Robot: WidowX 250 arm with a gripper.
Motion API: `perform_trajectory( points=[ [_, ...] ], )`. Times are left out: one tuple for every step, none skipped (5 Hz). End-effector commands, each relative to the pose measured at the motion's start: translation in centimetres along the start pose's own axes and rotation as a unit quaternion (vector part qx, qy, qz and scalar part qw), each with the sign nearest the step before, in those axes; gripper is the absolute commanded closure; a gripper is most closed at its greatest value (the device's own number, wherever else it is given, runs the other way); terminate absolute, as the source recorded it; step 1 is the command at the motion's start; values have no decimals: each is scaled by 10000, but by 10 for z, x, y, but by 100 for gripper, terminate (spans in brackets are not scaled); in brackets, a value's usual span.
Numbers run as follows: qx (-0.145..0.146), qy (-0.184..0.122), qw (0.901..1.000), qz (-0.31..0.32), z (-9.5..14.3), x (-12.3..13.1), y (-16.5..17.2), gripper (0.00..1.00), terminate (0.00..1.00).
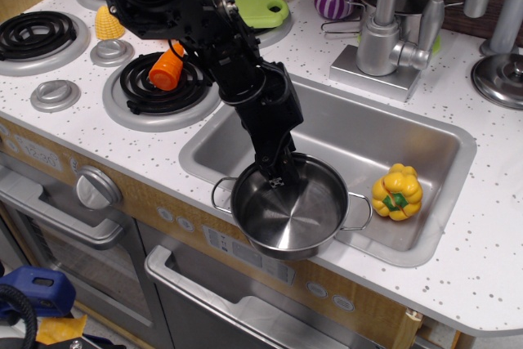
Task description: Put pan in sink
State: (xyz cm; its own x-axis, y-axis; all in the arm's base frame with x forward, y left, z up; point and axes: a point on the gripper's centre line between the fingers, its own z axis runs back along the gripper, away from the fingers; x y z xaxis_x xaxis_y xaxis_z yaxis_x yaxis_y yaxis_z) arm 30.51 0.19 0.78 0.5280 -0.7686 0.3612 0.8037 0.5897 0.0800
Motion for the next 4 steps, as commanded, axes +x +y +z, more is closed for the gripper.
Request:
perform_trajectory(
  points=[
    [171, -59, 9998, -46, 7, 7, 10, 100, 0],
    [85, 150, 9998, -23, 28, 11, 11, 100, 0],
    [-24, 201, 9998, -79, 42, 22, 19, 100, 0],
    [209, 327, 9984, -414, 43, 37, 32, 100, 0]
  ],
)
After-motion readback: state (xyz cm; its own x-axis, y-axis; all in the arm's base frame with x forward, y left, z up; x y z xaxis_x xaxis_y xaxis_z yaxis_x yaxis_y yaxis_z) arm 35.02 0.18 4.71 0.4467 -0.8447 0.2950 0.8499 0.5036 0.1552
